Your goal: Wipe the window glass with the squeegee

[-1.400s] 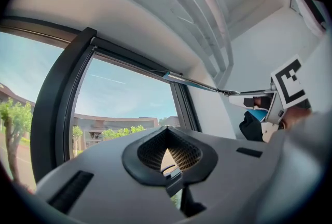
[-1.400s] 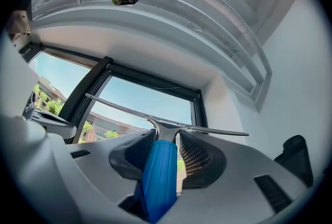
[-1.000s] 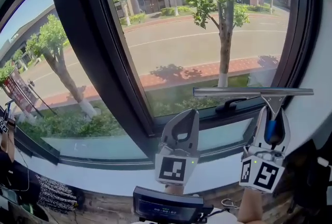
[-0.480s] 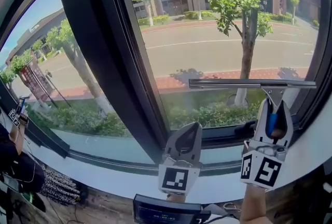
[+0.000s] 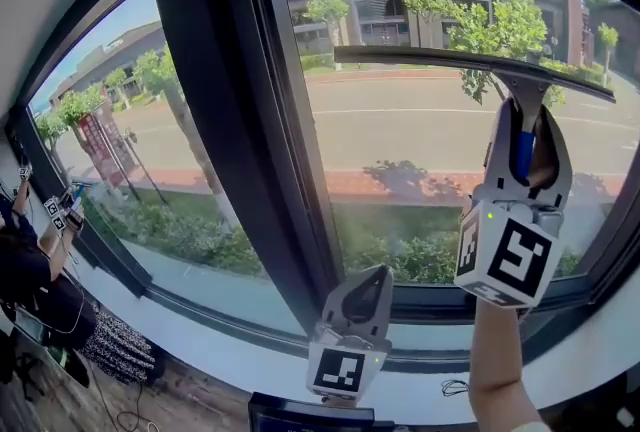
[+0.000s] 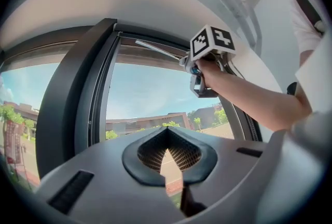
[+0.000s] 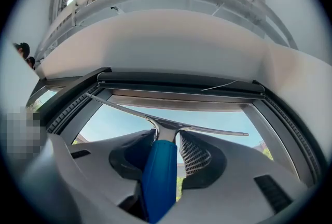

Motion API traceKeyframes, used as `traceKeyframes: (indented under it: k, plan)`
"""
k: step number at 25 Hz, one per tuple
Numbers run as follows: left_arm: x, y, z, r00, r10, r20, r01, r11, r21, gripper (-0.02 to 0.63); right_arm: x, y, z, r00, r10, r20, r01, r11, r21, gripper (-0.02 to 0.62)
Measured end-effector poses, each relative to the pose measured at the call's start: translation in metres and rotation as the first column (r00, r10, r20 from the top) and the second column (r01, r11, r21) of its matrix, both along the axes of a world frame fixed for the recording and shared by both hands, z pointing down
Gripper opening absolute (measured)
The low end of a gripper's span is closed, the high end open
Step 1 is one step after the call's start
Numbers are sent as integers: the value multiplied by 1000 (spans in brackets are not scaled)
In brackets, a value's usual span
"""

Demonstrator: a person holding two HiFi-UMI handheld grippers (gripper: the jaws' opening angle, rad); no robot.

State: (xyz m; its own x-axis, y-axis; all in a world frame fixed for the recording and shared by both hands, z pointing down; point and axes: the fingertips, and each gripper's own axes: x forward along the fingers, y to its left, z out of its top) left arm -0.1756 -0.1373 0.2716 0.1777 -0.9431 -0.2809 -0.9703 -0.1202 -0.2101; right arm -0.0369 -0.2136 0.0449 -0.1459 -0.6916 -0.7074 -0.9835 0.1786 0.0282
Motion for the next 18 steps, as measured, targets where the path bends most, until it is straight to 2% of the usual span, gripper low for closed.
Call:
traceKeyframes:
  k: [4,14,18]
  plan:
    - [3,-2,-12,999,27,43,-28,999,28,2,-22,-10,-33,1000,25,-8,-24,999,38,149]
    - [-22,4,-26,1000,12,23,-14,998,66,2,-65,-40,-87,994,84,-68,-81,996,36,149]
    - [-30,3,-26,1000,8,9,-9,998,58,2,-73,-48,-96,992,93,-83,-90,995,33,149]
